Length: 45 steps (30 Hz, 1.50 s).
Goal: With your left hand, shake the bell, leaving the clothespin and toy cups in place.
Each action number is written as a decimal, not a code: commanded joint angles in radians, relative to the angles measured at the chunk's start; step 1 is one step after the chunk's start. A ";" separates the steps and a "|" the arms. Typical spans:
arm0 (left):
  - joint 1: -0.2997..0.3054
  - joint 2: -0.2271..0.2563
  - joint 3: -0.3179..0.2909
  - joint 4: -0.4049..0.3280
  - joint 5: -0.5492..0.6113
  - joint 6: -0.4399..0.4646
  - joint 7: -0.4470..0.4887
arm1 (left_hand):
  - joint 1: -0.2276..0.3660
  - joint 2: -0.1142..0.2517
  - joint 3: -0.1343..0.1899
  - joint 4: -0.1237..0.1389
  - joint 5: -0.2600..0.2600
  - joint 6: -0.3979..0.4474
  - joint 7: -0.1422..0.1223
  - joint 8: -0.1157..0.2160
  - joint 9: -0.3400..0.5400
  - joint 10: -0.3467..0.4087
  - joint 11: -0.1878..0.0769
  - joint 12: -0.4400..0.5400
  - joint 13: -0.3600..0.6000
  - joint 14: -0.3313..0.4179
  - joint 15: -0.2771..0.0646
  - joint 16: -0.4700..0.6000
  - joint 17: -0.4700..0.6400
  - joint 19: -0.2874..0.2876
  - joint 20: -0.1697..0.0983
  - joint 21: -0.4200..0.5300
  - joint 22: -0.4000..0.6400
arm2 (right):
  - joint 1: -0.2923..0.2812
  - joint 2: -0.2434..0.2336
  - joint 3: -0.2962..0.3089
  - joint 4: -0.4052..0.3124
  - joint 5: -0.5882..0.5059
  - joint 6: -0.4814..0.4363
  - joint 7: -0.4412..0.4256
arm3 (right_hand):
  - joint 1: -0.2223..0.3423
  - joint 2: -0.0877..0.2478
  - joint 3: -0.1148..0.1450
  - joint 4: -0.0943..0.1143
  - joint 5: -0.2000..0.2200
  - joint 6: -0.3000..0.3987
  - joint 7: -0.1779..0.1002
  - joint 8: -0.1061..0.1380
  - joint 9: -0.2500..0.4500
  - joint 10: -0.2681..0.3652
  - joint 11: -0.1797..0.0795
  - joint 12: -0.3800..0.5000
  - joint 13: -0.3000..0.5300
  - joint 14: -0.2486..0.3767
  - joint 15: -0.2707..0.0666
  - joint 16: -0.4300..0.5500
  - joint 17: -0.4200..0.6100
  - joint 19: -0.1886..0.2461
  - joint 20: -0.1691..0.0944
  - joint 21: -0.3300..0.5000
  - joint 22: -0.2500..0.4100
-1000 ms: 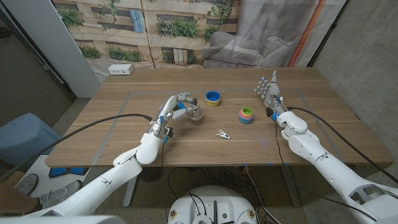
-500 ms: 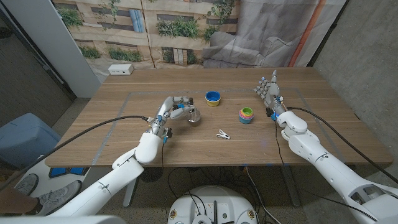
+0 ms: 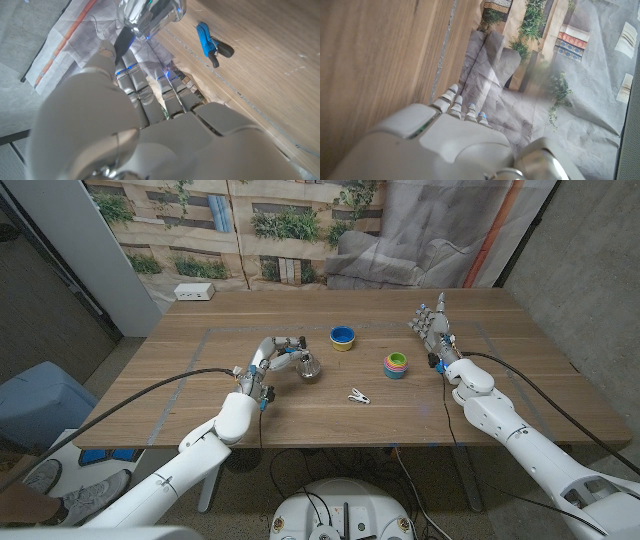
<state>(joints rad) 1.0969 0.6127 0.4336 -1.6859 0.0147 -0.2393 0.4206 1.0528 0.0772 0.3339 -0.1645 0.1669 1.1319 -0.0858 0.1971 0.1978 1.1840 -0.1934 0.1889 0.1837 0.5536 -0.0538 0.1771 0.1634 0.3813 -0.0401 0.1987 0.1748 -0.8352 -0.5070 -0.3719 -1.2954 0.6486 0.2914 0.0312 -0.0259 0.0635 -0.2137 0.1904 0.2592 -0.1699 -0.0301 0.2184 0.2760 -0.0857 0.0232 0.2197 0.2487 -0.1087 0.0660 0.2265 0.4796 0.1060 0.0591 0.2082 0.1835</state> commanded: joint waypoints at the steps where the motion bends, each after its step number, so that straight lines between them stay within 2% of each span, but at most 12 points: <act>1: -0.025 -0.014 0.005 0.076 -0.016 -0.037 0.006 | -0.001 0.006 -0.008 0.000 0.004 -0.007 -0.001 -0.001 0.001 0.022 -0.031 0.000 0.005 -0.007 -0.136 -0.003 0.000 -0.009 0.000 -0.004 0.001 | 0.000 0.000 0.000 0.001 0.000 0.000 0.001 | 0.003 0.097 -0.006 -0.001 0.006 -0.009 -0.002 0.006 0.004 -0.004 0.002 0.005 0.002 -0.006 0.002 0.008 0.005 0.009 -0.003 0.007 0.003; 24: -0.016 0.004 0.013 0.100 0.014 -0.032 0.032 | -0.002 0.009 -0.010 0.000 0.006 -0.014 0.002 -0.002 0.001 0.011 -0.031 -0.001 0.005 -0.015 -0.137 -0.004 0.000 -0.016 -0.003 -0.005 0.001 | -0.001 0.000 0.000 -0.002 -0.001 -0.001 -0.001 | 0.003 0.097 -0.006 -0.001 0.006 -0.008 -0.001 0.006 0.004 -0.005 0.001 0.005 0.002 -0.006 0.000 0.008 0.005 0.009 -0.004 0.007 0.003; 45: -0.009 0.016 0.025 0.113 0.031 -0.026 0.041 | -0.004 0.010 -0.013 -0.001 0.008 -0.020 -0.006 -0.003 0.001 0.002 -0.031 -0.002 0.005 -0.018 -0.137 -0.003 0.000 -0.023 -0.004 -0.006 0.001 | 0.000 0.000 0.000 0.000 0.000 0.000 0.000 | 0.003 0.097 -0.006 -0.001 0.006 -0.009 -0.001 0.005 0.004 -0.005 0.001 0.005 0.002 -0.006 0.000 0.008 0.005 0.009 -0.003 0.007 0.003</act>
<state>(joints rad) 1.0867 0.6217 0.4503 -1.5860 0.0320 -0.2637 0.4557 1.0482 0.0810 0.3245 -0.1658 0.1705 1.1163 -0.0906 0.1855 0.1926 1.1715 -0.2059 0.1845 0.1838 0.5410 -0.0521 0.1733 0.1634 0.3621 -0.0462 0.1987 0.1720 -0.8358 -0.5074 -0.3718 -1.2965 0.6484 0.2909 0.0303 -0.0258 0.0635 -0.2137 0.1904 0.2592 -0.1700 -0.0301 0.2184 0.2760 -0.0857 0.0232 0.2197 0.2487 -0.1087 0.0660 0.2265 0.4796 0.1059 0.0591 0.2082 0.1835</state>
